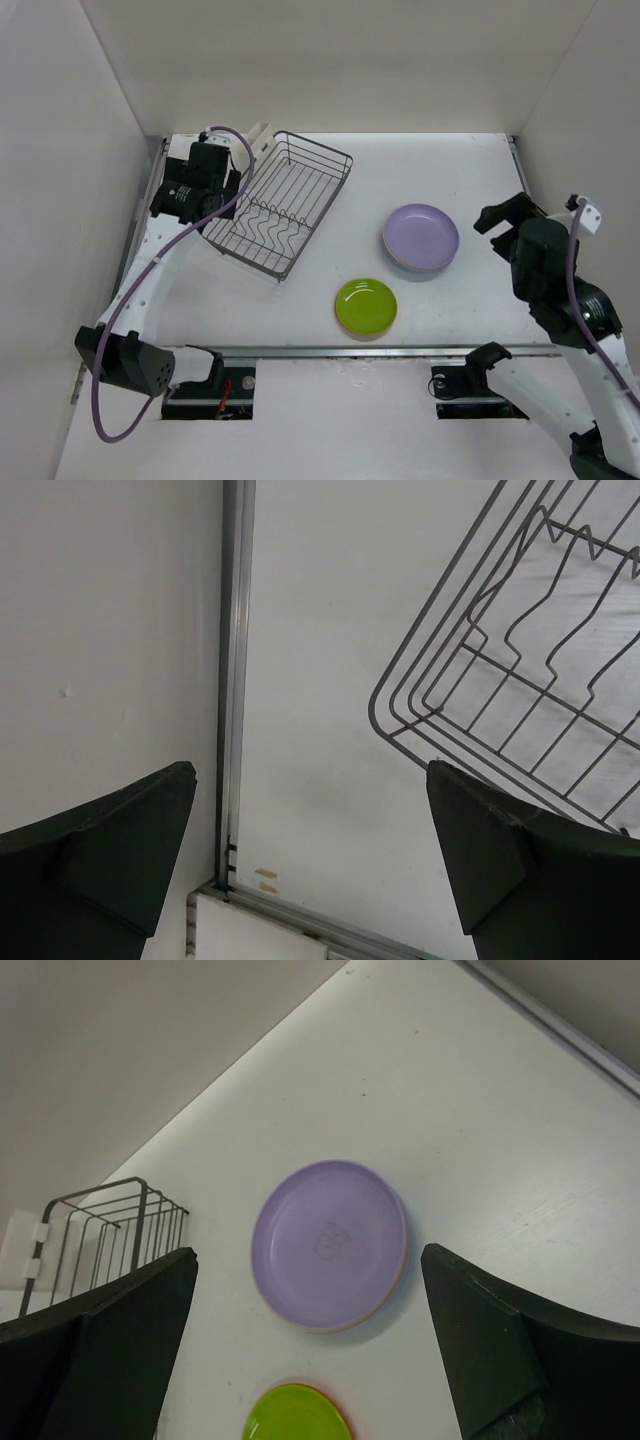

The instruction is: Unload the plates from the dish rack

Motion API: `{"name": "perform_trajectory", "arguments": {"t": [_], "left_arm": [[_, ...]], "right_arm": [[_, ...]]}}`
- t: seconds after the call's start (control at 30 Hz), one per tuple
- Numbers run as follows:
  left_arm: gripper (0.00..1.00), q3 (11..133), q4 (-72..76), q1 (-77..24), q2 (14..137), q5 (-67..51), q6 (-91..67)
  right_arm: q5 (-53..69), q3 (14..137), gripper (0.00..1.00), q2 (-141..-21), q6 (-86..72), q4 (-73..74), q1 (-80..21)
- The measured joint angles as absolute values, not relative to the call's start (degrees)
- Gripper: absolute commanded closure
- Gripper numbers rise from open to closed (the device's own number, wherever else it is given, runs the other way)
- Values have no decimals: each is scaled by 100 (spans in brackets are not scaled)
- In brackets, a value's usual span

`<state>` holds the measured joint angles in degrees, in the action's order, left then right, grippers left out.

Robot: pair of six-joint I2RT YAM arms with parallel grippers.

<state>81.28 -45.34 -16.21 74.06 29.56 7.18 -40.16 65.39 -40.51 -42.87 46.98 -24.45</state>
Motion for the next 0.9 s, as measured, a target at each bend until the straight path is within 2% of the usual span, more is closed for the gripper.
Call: {"name": "perform_trajectory", "arguments": {"t": [0.37,0.9], "left_arm": [[0,8265,-4606,-1450,7494,2836,502],[0,8263,-4611,-1450,7402,2679,482]], "right_arm": [[-4324,6543,0,-2477,-4331,5439,-2445],[-4445,6438,0,-1925,-4399,5592,-2445]]}}
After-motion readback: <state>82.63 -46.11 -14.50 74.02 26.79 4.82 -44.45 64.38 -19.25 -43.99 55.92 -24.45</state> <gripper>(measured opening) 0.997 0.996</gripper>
